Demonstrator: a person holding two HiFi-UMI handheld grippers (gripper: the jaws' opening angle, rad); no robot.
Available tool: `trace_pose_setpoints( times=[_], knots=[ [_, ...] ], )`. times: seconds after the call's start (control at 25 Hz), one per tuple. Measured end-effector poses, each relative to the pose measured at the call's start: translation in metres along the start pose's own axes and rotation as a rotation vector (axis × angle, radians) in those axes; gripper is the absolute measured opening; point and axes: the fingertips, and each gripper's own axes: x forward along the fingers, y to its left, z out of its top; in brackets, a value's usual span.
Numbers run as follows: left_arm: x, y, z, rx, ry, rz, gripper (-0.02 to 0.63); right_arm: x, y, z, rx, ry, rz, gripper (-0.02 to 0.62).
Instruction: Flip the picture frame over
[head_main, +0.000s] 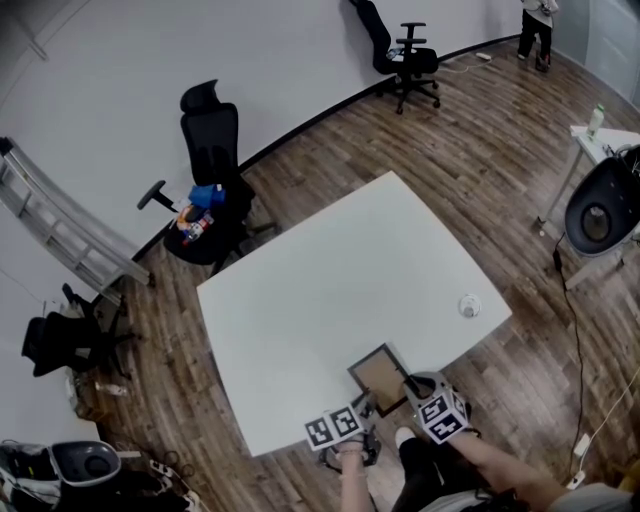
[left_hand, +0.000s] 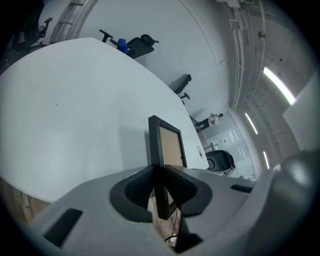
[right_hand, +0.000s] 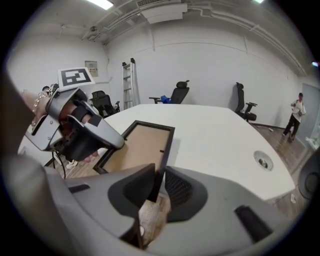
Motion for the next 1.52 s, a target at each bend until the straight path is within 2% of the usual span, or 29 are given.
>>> trace_pose_setpoints(
  times=[0.2, 0.4, 0.48, 0.64, 0.76, 0.96, 1.24, 1.36, 1.52],
  knots=[
    [0.005, 0.008, 0.002, 0.002, 0.0, 0.039, 0.071, 0.004, -0.001, 0.001, 0.03, 0.033, 0.001, 0.06],
    [0.006, 0.012, 0.003, 0.053, -0.017, 0.091, 0.077, 0.005, -0.002, 0.003, 0.034, 0.04, -0.018, 0.058],
    [0.004, 0.015, 0.004, 0.092, -0.036, 0.134, 0.08, 0.008, -0.002, 0.004, 0.041, 0.041, -0.018, 0.058],
    [-0.003, 0.019, 0.008, 0.234, -0.089, 0.245, 0.078, 0.012, -0.001, 0.004, 0.062, 0.045, -0.018, 0.058],
    [-0.01, 0.018, 0.019, 0.293, -0.165, 0.285, 0.078, 0.012, -0.001, 0.005, 0.069, 0.045, -0.029, 0.057],
    [-0.032, 0.006, 0.037, 0.473, -0.334, 0.349, 0.078, 0.009, -0.002, 0.007, 0.083, 0.027, -0.032, 0.057],
    [-0.057, -0.023, 0.034, 0.626, -0.538, 0.4, 0.078, 0.011, -0.002, 0.009, 0.095, 0.001, -0.06, 0.057],
    [-0.062, -0.033, 0.031, 0.666, -0.588, 0.415, 0.078, 0.011, -0.004, 0.01, 0.096, -0.014, -0.076, 0.055],
    [-0.067, -0.04, 0.029, 0.661, -0.632, 0.418, 0.078, 0.0, -0.01, 0.022, 0.097, -0.101, -0.117, 0.066]
  ],
)
